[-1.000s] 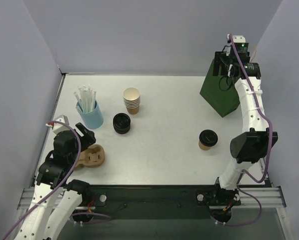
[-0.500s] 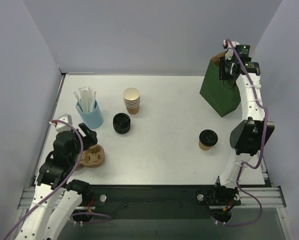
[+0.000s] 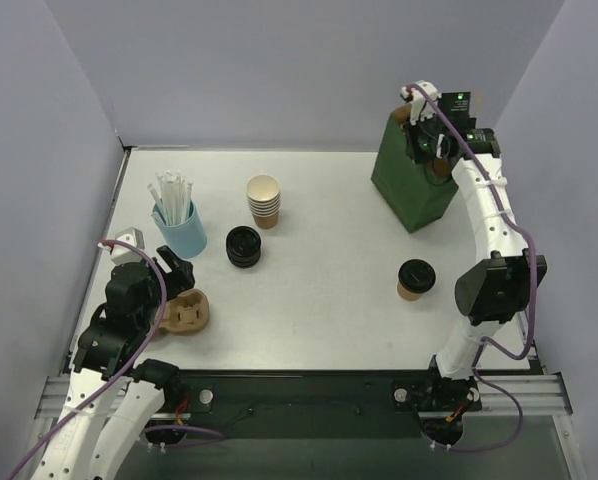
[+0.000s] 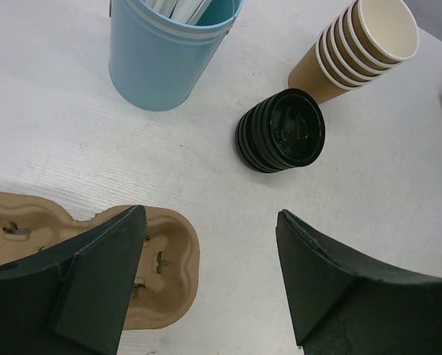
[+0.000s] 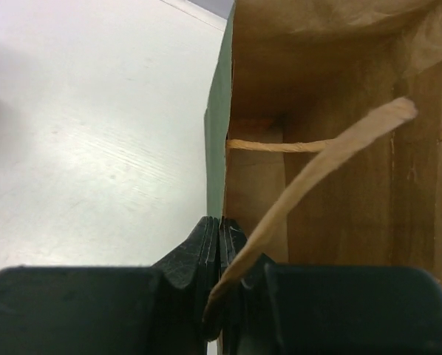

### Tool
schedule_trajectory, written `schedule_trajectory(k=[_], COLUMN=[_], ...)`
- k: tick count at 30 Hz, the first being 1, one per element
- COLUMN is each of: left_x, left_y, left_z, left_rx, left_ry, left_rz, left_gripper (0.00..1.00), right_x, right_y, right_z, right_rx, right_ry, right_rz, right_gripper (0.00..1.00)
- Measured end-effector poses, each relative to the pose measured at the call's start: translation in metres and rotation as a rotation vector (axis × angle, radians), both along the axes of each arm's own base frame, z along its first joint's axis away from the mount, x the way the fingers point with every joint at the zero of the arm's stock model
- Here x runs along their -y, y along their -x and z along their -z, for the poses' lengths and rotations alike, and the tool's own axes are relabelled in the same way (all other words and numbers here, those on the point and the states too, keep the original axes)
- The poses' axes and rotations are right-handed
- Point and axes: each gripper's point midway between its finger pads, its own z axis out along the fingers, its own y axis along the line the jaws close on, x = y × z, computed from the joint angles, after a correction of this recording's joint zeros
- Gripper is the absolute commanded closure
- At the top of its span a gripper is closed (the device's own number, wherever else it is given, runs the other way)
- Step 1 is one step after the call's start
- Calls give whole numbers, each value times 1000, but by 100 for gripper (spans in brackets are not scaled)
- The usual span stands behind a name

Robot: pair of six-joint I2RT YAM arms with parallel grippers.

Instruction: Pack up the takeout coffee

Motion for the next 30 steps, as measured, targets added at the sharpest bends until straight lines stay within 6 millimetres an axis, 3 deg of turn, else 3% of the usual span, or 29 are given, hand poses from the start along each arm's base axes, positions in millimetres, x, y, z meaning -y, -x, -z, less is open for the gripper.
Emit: schedule_trajectory(k=[3,6,12,16,23,30], left_x=[0,0,-2,-5,-7,-14], left_y=[0,-1,-2,-2,-2,-3], left_z=[0,-1,-2,-2,-3,1], left_rx=[0,7,11,13,15,-2], left_ry=[0,1,-3,-7,-10,-9], left_rz=[0,-2,-15,-26,-44,-93], left_gripper=[19,20,20,19,20,20], right_x=[-47,-80,-115,-132,-169,-202], right_y=[17,38,85,117,170,197], right_z=[-17,-29,-41,-31,12,25], right_rx=[44,71,94,59,-48,-76], right_ry=[11,19,44,41,42,41], right_rz=[-114,-184,-199,-172,-141,-99], right_gripper=[100,100,100,100,100,100])
